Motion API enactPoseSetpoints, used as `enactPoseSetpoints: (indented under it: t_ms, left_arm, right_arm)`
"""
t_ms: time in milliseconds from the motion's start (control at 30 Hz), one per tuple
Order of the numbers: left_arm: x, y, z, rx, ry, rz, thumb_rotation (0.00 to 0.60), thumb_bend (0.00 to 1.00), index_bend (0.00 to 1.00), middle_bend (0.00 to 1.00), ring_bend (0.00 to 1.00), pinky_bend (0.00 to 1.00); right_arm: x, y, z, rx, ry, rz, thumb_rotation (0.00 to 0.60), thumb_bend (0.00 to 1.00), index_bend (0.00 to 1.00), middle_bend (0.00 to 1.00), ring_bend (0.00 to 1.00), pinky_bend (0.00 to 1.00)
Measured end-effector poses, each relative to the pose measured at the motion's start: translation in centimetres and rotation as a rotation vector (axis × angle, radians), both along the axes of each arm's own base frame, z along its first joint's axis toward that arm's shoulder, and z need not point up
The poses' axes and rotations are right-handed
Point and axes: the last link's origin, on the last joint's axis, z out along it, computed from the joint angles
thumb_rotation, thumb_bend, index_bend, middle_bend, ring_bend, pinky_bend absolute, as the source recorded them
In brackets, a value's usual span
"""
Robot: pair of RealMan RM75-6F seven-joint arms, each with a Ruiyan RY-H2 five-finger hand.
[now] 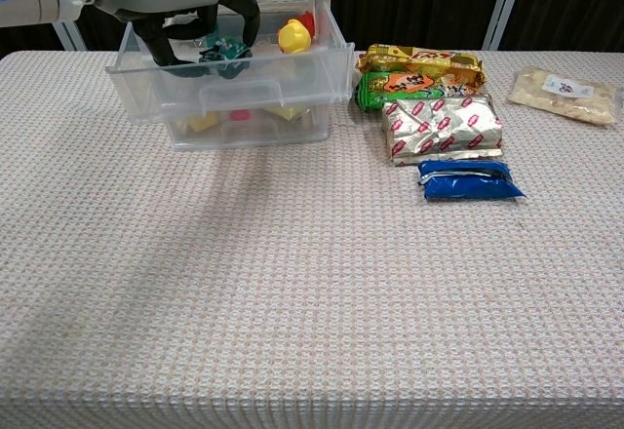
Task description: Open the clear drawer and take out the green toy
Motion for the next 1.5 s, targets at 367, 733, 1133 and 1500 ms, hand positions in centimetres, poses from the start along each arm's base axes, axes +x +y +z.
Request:
enactPoseSetpoints:
  t_ms: [367,733,1133,1500]
  left_arm:
    - [0.5,-0.8,1.3,0.025,-0.044,-0.027,0.600,0.38,0.44,0.84,0.95,1.00]
    - [2.5,-5.0,4.4,0.094,-0.136,-0.234,0.600,0.38,0.44,0.84,0.95,1.00]
    - [3.4,-12.4,-2.8,-0.063,-0.056,-0.542,0.600,0.37,0.43,0.83,0.95,1.00]
    - [1.5,-13.5,-10.2,-0.133,0.086,-0.569,0.600,0.32,0.24,0.76,0.88,1.00]
  right_arm:
    - [-0.1,-0.3,0.0,0.003,-0.003,0.007,0.600,0.18,0.00,0.00,0.00,0.00]
    - [-0.2,-0.2,-0.3,0.006,-0.009,0.008,0.600,0.18,0.00,0.00,0.00,0.00]
    - [-0.4,0.3,-0.2,0.003,-0.010,0.009,0.600,0.18,0.00,0.00,0.00,0.00]
    - [-0.7,0.5,-0.3,0.009,-0.011,0.001,0.600,0.18,0.00,0.00,0.00,0.00]
